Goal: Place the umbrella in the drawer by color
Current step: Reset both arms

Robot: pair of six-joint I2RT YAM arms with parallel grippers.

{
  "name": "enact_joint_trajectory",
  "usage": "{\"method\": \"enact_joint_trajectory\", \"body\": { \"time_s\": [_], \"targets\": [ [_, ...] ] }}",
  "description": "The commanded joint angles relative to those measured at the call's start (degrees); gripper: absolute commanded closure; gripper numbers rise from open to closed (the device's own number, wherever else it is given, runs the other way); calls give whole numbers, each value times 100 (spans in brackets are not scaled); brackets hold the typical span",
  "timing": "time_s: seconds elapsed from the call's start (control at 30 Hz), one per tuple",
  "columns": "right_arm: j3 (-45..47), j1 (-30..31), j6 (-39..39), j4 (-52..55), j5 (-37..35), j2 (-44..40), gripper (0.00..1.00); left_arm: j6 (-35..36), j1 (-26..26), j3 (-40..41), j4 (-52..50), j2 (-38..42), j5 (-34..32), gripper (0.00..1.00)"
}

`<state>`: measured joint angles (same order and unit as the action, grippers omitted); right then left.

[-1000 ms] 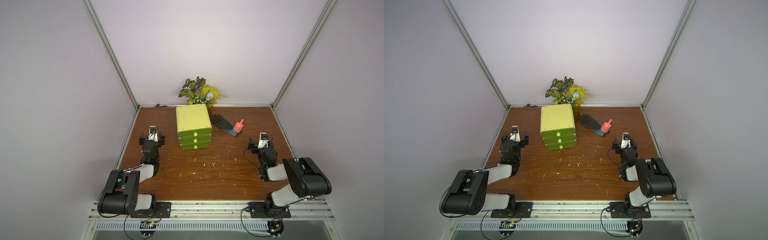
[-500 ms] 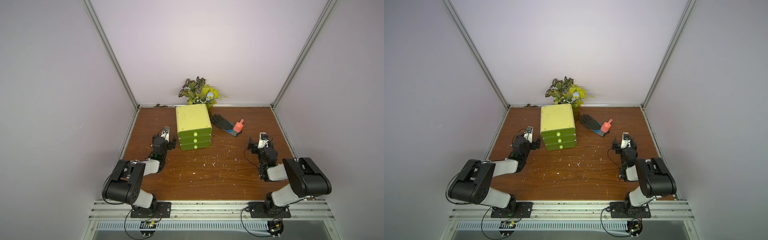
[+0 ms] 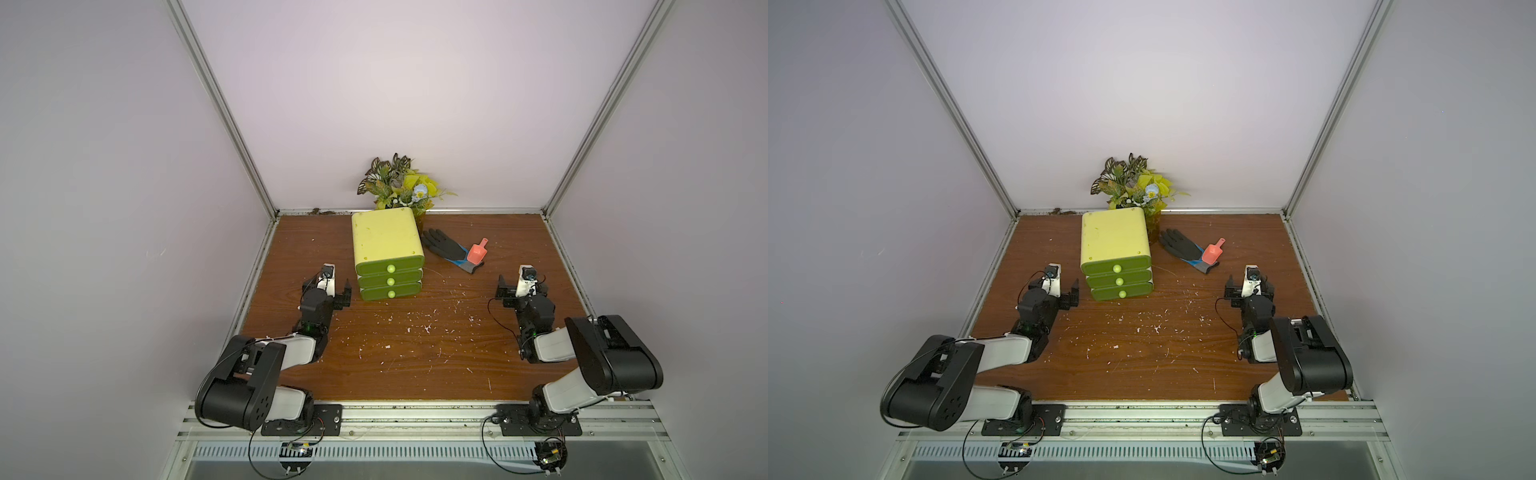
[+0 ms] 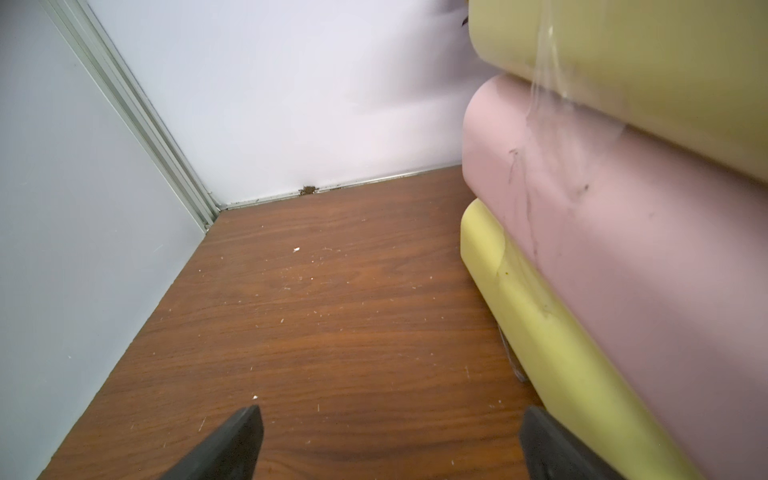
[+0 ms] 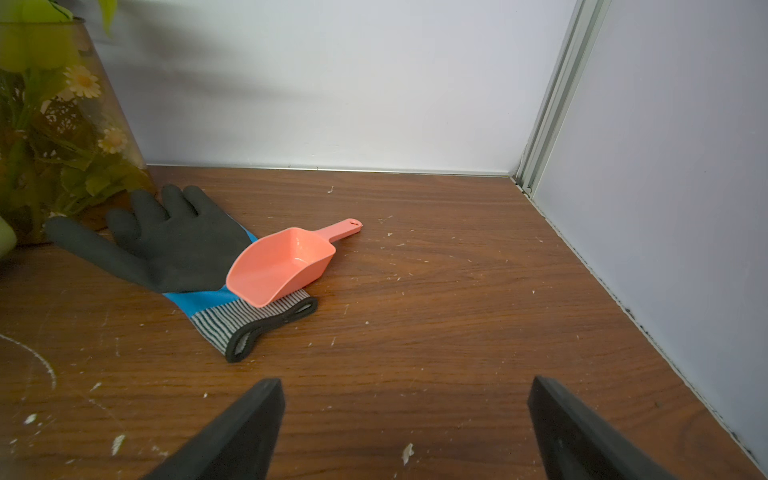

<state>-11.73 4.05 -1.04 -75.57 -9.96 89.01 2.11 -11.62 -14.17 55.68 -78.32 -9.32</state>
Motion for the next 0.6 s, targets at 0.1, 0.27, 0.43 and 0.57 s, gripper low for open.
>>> {"method": "enact_joint_trajectory", "body": {
  "time_s": [0.1,0.27,0.43,0.57],
  "targets": [
    [-3,25,20,-163,45,-43,1,234,-379,522,935,352,-405,0],
    [-5,26,16,-174,45,-41,1,165,-466,978,1605,578,-773,0],
    [-5,25,16,-175,42,-42,1,-132,-274,1170,1889,660,-855,0],
    [-5,34,16,-171,39,-42,0,21,-253,1521,2288,927,-1344,0]
  ]
}}
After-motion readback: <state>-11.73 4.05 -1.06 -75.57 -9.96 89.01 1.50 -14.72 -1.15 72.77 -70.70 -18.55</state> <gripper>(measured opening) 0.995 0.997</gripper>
